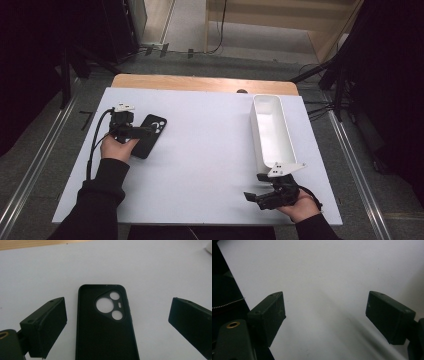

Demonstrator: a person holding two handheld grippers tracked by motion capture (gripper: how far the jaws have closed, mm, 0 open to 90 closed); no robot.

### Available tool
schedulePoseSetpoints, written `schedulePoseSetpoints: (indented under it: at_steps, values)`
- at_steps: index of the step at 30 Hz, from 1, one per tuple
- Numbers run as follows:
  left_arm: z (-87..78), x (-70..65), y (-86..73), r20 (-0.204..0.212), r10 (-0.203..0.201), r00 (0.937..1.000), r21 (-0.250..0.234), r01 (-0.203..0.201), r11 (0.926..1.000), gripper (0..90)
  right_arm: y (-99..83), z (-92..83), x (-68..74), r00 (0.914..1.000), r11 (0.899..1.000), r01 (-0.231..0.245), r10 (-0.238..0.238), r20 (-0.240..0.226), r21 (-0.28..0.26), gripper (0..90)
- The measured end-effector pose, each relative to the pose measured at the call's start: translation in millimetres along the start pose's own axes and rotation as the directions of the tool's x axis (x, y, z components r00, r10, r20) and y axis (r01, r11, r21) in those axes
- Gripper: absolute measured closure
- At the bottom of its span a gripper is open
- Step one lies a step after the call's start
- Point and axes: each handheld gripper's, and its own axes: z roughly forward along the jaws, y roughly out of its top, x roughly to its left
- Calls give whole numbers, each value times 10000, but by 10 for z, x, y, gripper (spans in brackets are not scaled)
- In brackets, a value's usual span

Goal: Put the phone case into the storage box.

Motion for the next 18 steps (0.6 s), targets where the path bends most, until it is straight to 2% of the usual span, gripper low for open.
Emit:
schedulePoseSetpoints:
  at_steps: [2, 4, 6, 11, 18]
  values:
    - [21, 1, -14, 20, 57, 10000, 20, -57, 10000, 19, 0, 1, 1, 10000, 10000, 23, -23, -4, -10, 145]
    - [41, 8, -42, 117, -73, 9999, -92, 74, 9999, 19, -1, 6, -1, 10000, 10000, 54, -54, -3, -9, 145]
    - [85, 32, -78, 113, -226, 9997, 42, 226, 9997, 19, 0, 3, 0, 10000, 10000, 51, -51, -18, -16, 145]
    - [117, 51, -119, -64, -143, 9999, 170, 144, 9998, 19, -1, 6, 1, 10000, 10000, 48, -48, 0, -17, 145]
    - [172, 49, -179, -105, -29, 9999, 353, 33, 9994, 17, -1, 9, 3, 10000, 10000, 51, -51, -16, 14, 145]
